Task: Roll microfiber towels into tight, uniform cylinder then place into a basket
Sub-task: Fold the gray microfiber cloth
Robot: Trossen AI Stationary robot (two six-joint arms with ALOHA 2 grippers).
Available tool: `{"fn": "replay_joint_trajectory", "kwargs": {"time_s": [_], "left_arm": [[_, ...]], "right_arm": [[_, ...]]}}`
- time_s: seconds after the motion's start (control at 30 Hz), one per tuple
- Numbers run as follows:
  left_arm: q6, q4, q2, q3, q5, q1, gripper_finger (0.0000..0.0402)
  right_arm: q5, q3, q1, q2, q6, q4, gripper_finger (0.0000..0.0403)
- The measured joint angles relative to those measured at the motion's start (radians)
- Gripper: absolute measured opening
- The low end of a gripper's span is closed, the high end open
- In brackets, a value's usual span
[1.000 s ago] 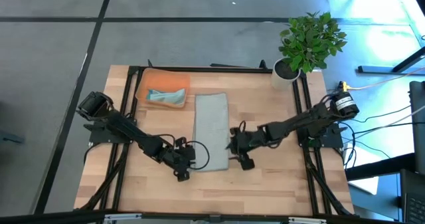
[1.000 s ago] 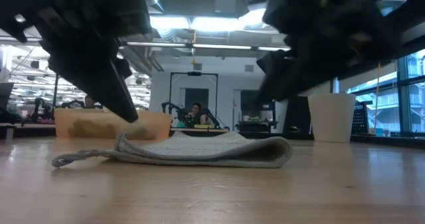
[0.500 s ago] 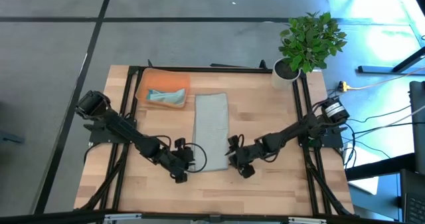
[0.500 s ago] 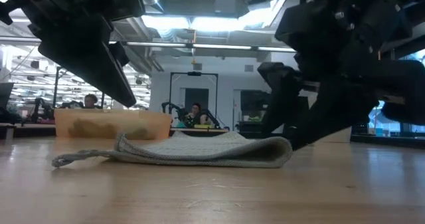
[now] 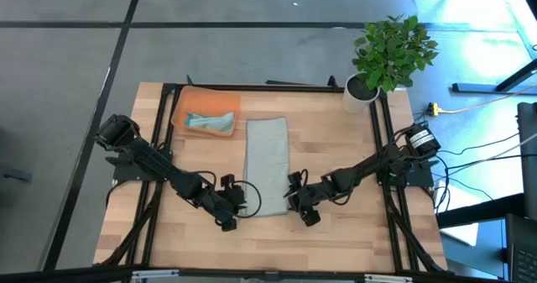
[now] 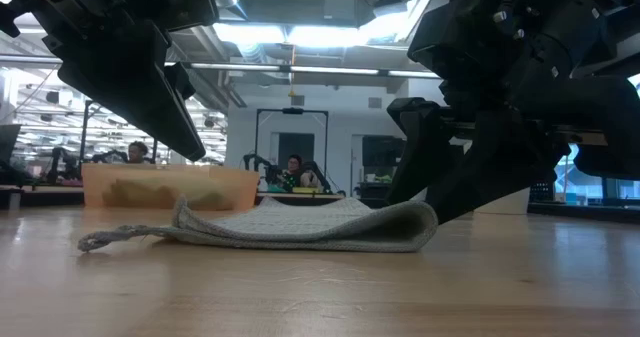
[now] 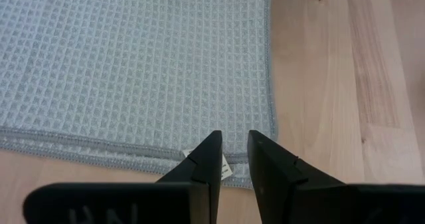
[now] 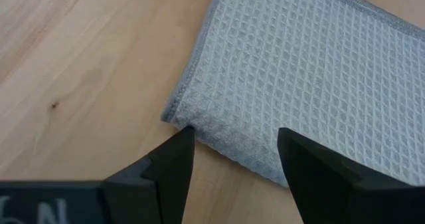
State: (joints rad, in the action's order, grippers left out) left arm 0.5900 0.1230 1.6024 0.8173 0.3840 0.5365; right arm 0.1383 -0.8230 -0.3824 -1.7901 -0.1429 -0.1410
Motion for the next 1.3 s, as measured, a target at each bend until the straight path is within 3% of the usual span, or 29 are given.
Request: {"fn": "replay_joint_trajectory", "kwargs": {"time_s": [0.63, 0.8, 1.1, 1.3], "left_arm": [[0.001, 0.003, 0.0, 0.0, 0.0, 0.002, 0.0066], [0.002, 0.003, 0.0, 0.0, 0.0, 0.005, 0.0066], [0.001, 0.003, 0.0, 0.0, 0.0, 0.017, 0.0066], [0.002, 0.003, 0.0, 0.0, 0.0, 0.016, 0.0066]], "right_arm": [[0.039, -0.003, -0.001, -0.109, -0.02, -0.138, 0.0207], [0.036, -0.002, -0.001, -0.112, -0.021, -0.159, 0.0158], [0.006, -0.004, 0.003, -0.115, -0.027, -0.18, 0.0014], [-0.009, -0.044, 0.007, -0.116, -0.019, -0.157, 0.0013]]}}
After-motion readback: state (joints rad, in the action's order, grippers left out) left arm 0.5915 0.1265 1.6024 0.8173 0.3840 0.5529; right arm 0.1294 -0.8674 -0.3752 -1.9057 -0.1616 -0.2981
